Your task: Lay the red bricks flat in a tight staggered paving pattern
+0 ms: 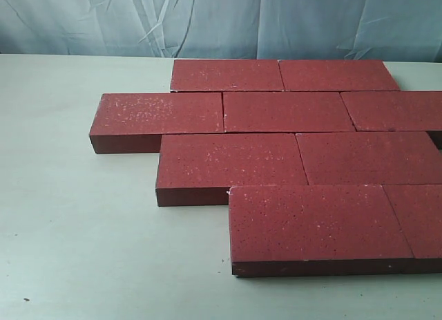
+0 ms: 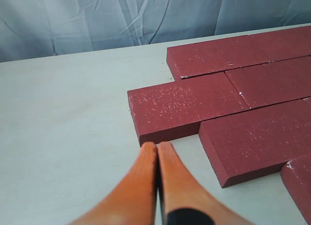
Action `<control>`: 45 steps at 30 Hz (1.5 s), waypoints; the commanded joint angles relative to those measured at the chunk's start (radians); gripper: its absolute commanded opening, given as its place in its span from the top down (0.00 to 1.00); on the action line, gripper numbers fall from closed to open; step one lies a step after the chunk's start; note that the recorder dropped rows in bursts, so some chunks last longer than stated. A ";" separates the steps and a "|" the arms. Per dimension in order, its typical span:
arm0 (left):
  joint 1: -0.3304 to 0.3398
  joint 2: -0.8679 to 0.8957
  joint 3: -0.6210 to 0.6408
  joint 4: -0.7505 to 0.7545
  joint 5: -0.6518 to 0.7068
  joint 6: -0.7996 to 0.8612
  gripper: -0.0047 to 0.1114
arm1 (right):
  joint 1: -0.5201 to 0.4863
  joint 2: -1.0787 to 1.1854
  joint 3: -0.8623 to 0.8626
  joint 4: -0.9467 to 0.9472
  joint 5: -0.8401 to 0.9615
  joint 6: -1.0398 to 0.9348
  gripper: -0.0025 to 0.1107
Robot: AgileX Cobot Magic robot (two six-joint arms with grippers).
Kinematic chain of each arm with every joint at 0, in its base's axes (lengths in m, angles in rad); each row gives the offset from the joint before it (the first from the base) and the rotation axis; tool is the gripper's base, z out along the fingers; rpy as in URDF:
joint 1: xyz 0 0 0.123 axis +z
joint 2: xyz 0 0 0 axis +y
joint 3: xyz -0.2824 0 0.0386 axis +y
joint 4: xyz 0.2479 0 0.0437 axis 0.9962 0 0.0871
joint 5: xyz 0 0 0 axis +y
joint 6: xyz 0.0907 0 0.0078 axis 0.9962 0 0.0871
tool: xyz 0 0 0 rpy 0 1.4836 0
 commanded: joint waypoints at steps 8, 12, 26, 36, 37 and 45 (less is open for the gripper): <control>-0.007 -0.006 0.002 -0.002 -0.010 0.001 0.96 | -0.006 -0.007 0.002 0.029 -0.012 -0.007 0.98; -0.007 -0.006 0.002 -0.002 -0.010 0.001 0.96 | -0.006 -0.007 0.002 0.029 -0.017 -0.007 0.98; -0.007 -0.006 0.002 -0.002 -0.010 0.001 0.96 | -0.006 -0.007 0.002 0.030 -0.023 -0.007 0.98; -0.007 -0.022 0.002 -0.001 -0.010 0.001 0.96 | -0.006 -0.007 0.002 0.030 -0.023 -0.007 0.98; -0.007 -0.032 0.002 -0.001 -0.012 0.001 0.96 | -0.006 -0.007 0.002 0.030 -0.023 -0.007 0.98; -0.007 -0.254 0.002 0.095 -0.010 0.007 0.96 | -0.006 -0.007 0.002 0.030 -0.014 -0.007 0.98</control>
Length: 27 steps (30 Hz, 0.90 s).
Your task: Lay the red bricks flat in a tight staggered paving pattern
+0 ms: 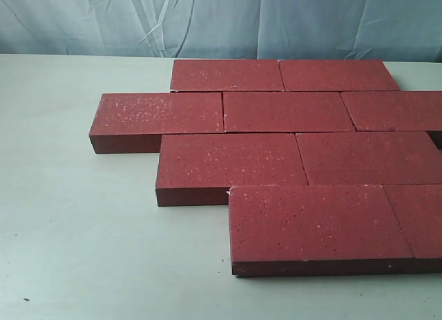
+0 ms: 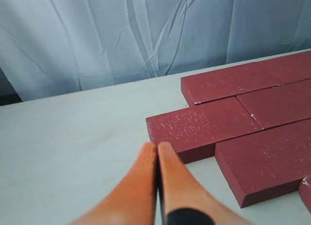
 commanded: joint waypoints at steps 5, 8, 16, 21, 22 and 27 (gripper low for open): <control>-0.007 -0.183 0.004 0.035 -0.008 0.004 0.96 | -0.006 -0.007 0.002 0.004 -0.001 -0.007 0.98; -0.007 -0.223 0.060 0.035 -0.069 0.004 0.96 | -0.006 -0.007 0.002 0.004 -0.001 -0.007 0.98; -0.007 -0.265 0.225 0.030 -0.196 0.004 0.96 | -0.006 -0.007 0.002 0.004 -0.001 -0.007 0.98; -0.007 -0.281 0.332 0.023 -0.297 0.004 0.96 | -0.006 -0.007 0.002 0.004 -0.008 -0.007 0.98; -0.007 -0.284 0.357 0.020 -0.322 0.004 0.96 | -0.006 -0.007 0.002 0.004 -0.008 -0.007 0.98; -0.007 -0.307 0.469 0.005 -0.406 0.004 0.96 | -0.006 -0.007 0.002 0.004 -0.008 -0.007 0.98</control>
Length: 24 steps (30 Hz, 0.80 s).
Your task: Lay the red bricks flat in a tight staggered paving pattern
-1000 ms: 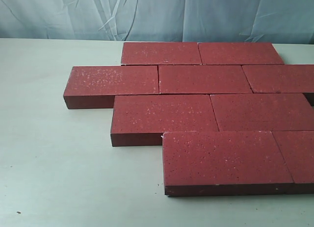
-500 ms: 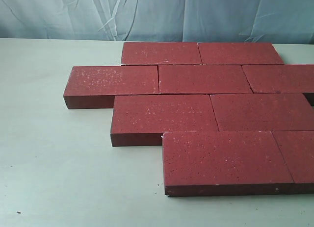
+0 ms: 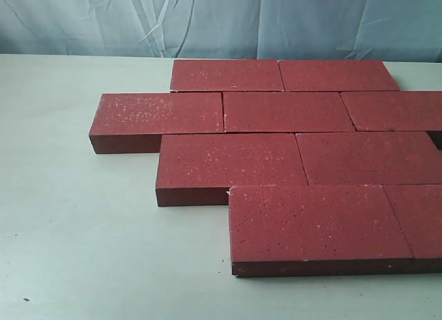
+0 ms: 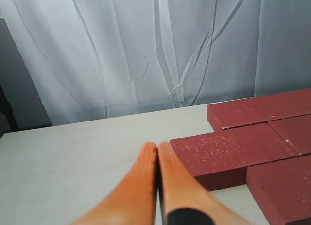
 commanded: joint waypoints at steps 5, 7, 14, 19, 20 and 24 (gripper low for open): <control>-0.007 -0.056 0.207 -0.038 -0.159 -0.004 0.96 | -0.006 -0.007 0.002 0.000 -0.008 -0.007 0.98; -0.007 -0.078 0.259 -0.040 -0.182 -0.004 0.96 | -0.006 -0.007 0.002 0.000 -0.008 -0.007 0.98; -0.007 -0.199 0.441 -0.043 -0.204 -0.004 0.96 | -0.006 -0.007 0.002 -0.002 -0.008 -0.007 0.98; -0.007 -0.222 0.516 -0.043 -0.204 -0.004 0.96 | -0.006 -0.007 0.002 0.002 -0.006 -0.007 0.98; -0.007 -0.222 0.516 -0.043 -0.204 -0.004 0.96 | -0.006 -0.007 0.002 0.002 -0.006 -0.007 0.98; -0.007 -0.222 0.516 -0.043 -0.207 -0.004 0.96 | -0.006 -0.007 0.002 0.002 -0.006 -0.007 0.98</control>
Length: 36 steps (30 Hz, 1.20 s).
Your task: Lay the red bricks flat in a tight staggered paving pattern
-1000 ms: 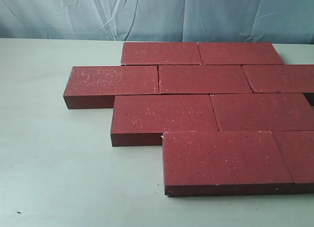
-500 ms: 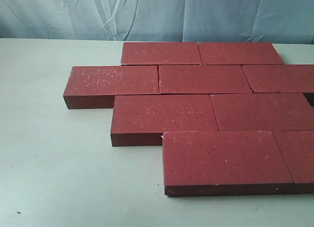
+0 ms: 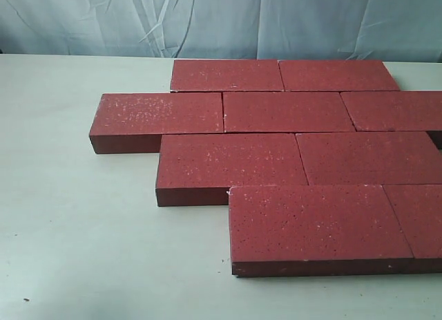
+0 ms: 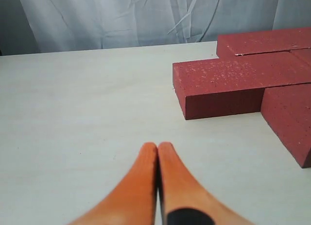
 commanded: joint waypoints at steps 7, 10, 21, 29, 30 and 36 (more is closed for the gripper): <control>-0.005 -0.005 0.005 0.140 -0.021 -0.149 0.96 | -0.006 -0.007 0.002 0.002 -0.006 -0.007 0.98; -0.005 -0.005 0.005 0.219 -0.023 -0.241 0.96 | -0.006 -0.007 0.002 0.002 -0.006 -0.007 0.98; -0.005 -0.005 0.005 0.284 -0.025 -0.333 0.96 | -0.006 -0.007 0.002 0.008 -0.009 -0.007 0.98; -0.005 -0.005 0.005 0.282 -0.025 -0.315 0.96 | -0.006 -0.007 0.002 0.008 -0.009 -0.007 0.98; -0.005 -0.005 0.005 0.282 -0.025 -0.315 0.96 | -0.006 -0.007 0.002 0.008 -0.009 -0.007 0.98; -0.005 -0.005 0.005 0.280 -0.031 -0.317 0.96 | -0.006 -0.007 0.002 0.008 -0.009 -0.007 0.98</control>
